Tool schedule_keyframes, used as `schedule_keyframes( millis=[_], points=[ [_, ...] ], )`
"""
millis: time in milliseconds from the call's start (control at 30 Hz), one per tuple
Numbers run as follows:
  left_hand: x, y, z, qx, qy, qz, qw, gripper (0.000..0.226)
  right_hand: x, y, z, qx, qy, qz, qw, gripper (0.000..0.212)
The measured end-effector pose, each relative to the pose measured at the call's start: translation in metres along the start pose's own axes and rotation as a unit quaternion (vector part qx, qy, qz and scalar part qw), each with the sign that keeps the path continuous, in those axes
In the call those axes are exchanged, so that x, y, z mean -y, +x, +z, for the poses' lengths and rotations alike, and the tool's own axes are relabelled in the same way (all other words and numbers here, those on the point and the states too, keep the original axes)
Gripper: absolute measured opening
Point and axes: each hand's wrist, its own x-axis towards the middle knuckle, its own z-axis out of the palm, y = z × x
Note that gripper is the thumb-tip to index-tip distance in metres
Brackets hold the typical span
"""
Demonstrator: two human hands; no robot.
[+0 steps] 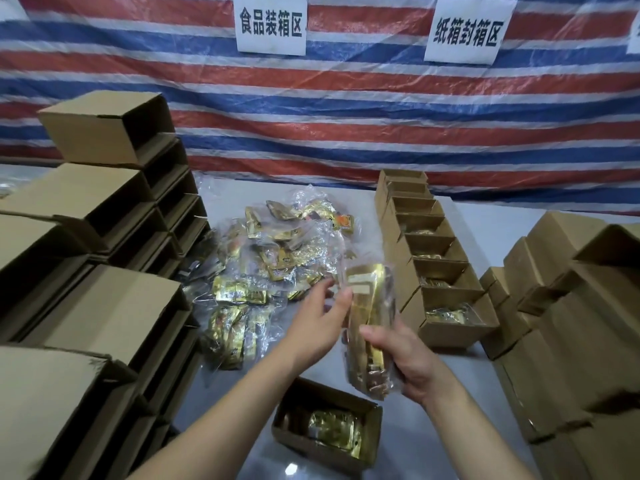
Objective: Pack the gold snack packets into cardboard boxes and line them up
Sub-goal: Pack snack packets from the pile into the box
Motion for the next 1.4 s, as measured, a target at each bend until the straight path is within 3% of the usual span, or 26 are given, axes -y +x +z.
schedule_keyframes(
  millis=[67,133,267,400,533,600,700,767,867,967,1033,1100,1133,1300,1400],
  points=[
    [0.029,-0.003,-0.008,0.039,-0.006,-0.032,0.999,0.069,-0.021,0.003,-0.003,-0.029,-0.104,0.016,0.994,0.076],
    [0.071,-0.005,-0.018,0.034,0.067,-0.084,0.994,0.053,-0.048,0.006,-0.009,-0.033,-0.209,0.048,0.976,0.084],
    [0.153,-0.018,-0.023,0.119,0.239,-0.177,0.947,0.054,-0.099,0.013,-0.017,0.074,-0.400,0.120,0.906,0.084],
    [0.187,-0.025,-0.014,0.117,0.210,-0.183,0.953,0.048,-0.133,0.026,-0.016,0.133,-0.464,0.181,0.857,0.060],
    [0.198,-0.029,-0.007,0.082,0.160,-0.174,0.968,0.037,-0.152,0.044,-0.011,0.180,-0.533,0.197,0.803,0.050],
    [0.205,-0.031,-0.005,0.071,0.152,-0.178,0.970,0.036,-0.170,0.052,-0.012,0.205,-0.600,0.195,0.749,0.052],
    [0.213,-0.034,0.002,0.045,0.150,-0.182,0.971,0.032,-0.197,0.060,-0.013,0.209,-0.731,0.181,0.624,0.070],
    [0.213,-0.035,0.007,0.019,0.151,-0.186,0.971,0.027,-0.200,0.067,-0.013,0.216,-0.757,0.172,0.592,0.075],
    [0.209,-0.036,0.009,0.004,0.171,-0.187,0.967,0.029,-0.193,0.070,-0.018,0.208,-0.702,0.210,0.648,0.084],
    [0.207,-0.034,0.011,0.032,0.189,-0.172,0.966,0.032,-0.179,0.060,-0.020,0.184,-0.566,0.252,0.763,0.090],
    [0.207,-0.035,0.013,0.034,0.186,-0.172,0.967,0.032,-0.174,0.048,-0.021,0.140,-0.555,0.202,0.795,0.073],
    [0.205,-0.035,0.012,0.025,0.174,-0.184,0.967,0.029,-0.175,0.042,-0.021,0.058,-0.594,0.122,0.793,0.033],
    [0.205,-0.035,0.011,0.021,0.166,-0.192,0.967,0.029,-0.173,0.041,-0.019,0.028,-0.598,0.114,0.793,0.024],
    [0.204,-0.032,0.016,0.013,0.143,-0.202,0.969,0.032,-0.171,0.042,0.001,0.102,-0.525,0.320,0.782,0.059],
    [0.206,-0.030,0.021,0.006,0.140,-0.198,0.970,0.038,-0.170,0.042,0.006,0.085,-0.504,0.343,0.788,0.066]
  ],
)
